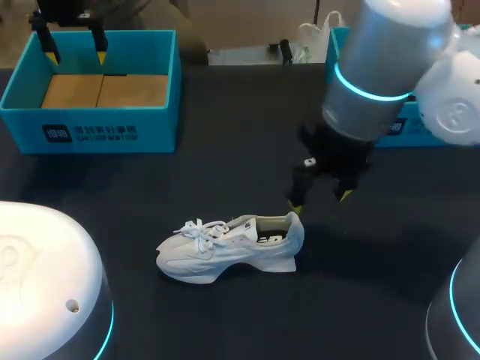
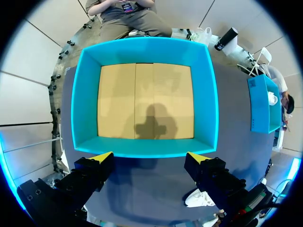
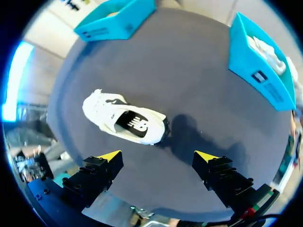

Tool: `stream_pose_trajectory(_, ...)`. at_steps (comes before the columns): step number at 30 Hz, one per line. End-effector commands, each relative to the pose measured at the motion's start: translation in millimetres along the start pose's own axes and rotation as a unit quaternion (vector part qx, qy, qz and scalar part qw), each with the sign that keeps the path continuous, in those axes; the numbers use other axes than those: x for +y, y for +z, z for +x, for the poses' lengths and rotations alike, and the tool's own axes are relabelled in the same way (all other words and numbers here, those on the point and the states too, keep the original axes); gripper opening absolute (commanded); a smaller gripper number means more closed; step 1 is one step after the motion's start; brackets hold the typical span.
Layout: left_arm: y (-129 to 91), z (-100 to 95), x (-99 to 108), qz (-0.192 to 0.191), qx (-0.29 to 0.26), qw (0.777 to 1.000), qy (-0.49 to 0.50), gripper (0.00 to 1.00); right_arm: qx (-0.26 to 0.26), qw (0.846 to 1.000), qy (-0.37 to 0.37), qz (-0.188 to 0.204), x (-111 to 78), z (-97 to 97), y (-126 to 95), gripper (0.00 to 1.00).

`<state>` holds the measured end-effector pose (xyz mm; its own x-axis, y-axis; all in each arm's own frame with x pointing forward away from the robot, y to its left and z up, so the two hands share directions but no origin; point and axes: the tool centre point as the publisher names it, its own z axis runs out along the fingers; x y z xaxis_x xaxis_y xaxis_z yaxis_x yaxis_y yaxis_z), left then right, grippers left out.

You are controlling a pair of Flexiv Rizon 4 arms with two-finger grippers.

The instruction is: Take the shoe out of the shoebox, open the shoe tongue, remove and reinsert the insole, then place the shoe into the shoebox

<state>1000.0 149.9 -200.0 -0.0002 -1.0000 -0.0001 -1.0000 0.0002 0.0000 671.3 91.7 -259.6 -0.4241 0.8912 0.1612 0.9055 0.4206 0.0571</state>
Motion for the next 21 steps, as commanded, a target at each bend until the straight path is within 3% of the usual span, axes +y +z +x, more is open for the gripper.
stream_pose_trajectory(1,0,0.0,0,0.0,0.0,1.0,0.0,1.0,0.304,0.928,-0.175,-0.127,-11.8,-24.2,19,1.0)
stream_pose_trajectory(3,0,0.0,0,0.0,0.0,1.0,0.0,1.0,0.327,0.91,-0.203,-0.152,-14.2,-37.2,23,1.0)
stream_pose_trajectory(4,0,0.0,0,0.0,0.0,1.0,0.0,1.0,0.367,0.886,-0.228,-0.168,-14.8,-42.7,25,1.0)
stream_pose_trajectory(5,0,0.0,0,0.0,0.0,1.0,0.0,1.0,0.399,0.859,-0.26,-0.186,-14.9,-46.5,26,1.0)
stream_pose_trajectory(7,0,0.0,0,0.0,0.0,1.0,0.0,1.0,0.497,0.779,-0.333,-0.187,-17.8,-50.8,28,1.0)
stream_pose_trajectory(18,0,0.0,0,0.0,0.0,1.0,0.0,1.0,0.497,0.779,-0.333,-0.187,-17.8,-50.8,28,1.0)
stream_pose_trajectory(20,0,0.0,0,0.0,0.0,1.0,0.0,1.0,0.515,0.74,-0.377,-0.214,-19.6,-57.8,36,1.0)
stream_pose_trajectory(21,0,0.0,0,0.0,0.0,1.0,0.0,1.0,0.513,0.737,-0.378,-0.227,-21.4,-63.7,41,1.0)
